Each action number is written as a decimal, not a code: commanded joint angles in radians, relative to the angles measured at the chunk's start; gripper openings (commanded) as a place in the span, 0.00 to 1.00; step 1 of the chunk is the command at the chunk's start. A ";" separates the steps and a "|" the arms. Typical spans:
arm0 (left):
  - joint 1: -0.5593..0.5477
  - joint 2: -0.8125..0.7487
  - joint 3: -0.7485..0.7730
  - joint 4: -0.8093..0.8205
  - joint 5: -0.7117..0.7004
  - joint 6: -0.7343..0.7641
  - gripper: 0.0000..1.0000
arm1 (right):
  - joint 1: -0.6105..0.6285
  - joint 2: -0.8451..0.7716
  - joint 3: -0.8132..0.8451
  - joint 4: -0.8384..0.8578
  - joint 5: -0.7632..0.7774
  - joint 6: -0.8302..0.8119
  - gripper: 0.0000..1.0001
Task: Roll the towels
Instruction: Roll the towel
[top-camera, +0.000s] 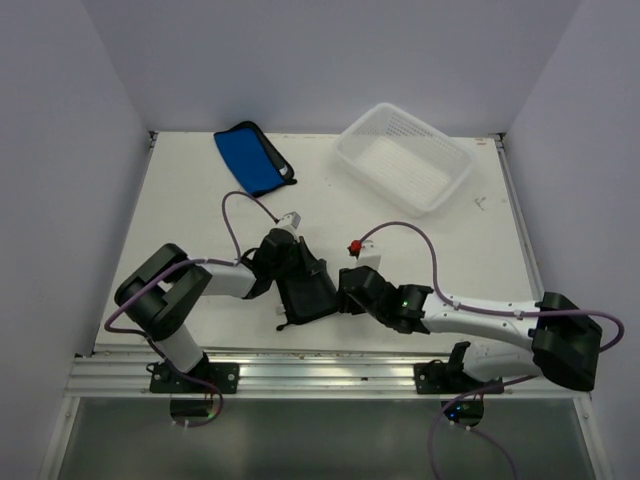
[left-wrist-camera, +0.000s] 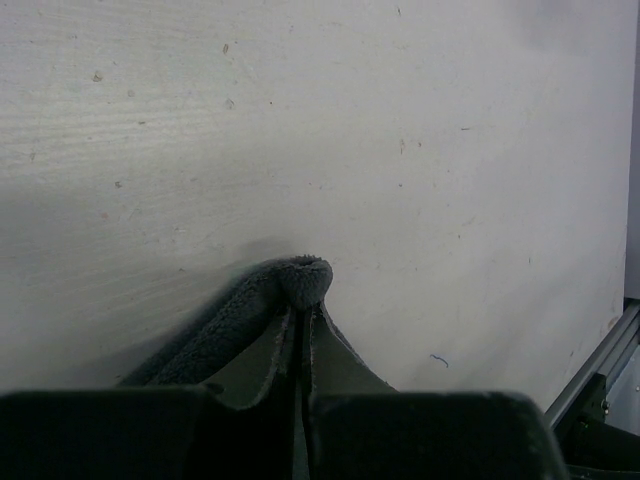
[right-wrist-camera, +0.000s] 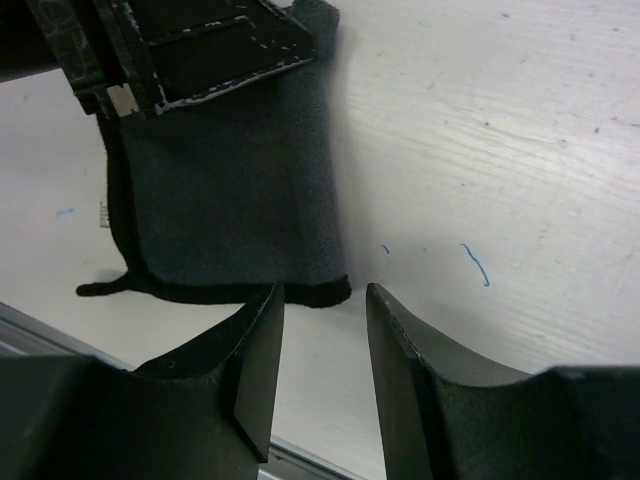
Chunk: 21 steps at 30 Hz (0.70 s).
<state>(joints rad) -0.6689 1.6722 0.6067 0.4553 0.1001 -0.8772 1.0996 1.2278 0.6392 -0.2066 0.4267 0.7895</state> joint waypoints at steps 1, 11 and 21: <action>0.005 -0.042 -0.010 0.022 -0.017 0.003 0.00 | -0.003 0.027 0.020 0.121 -0.032 0.016 0.42; 0.002 -0.045 -0.013 0.026 -0.008 -0.002 0.00 | -0.021 0.144 0.025 0.145 -0.037 0.001 0.41; 0.003 -0.045 -0.016 0.031 -0.005 -0.008 0.00 | -0.021 0.206 0.023 0.200 -0.077 -0.030 0.30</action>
<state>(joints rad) -0.6689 1.6615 0.5999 0.4557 0.1005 -0.8780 1.0805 1.4166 0.6395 -0.0624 0.3622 0.7765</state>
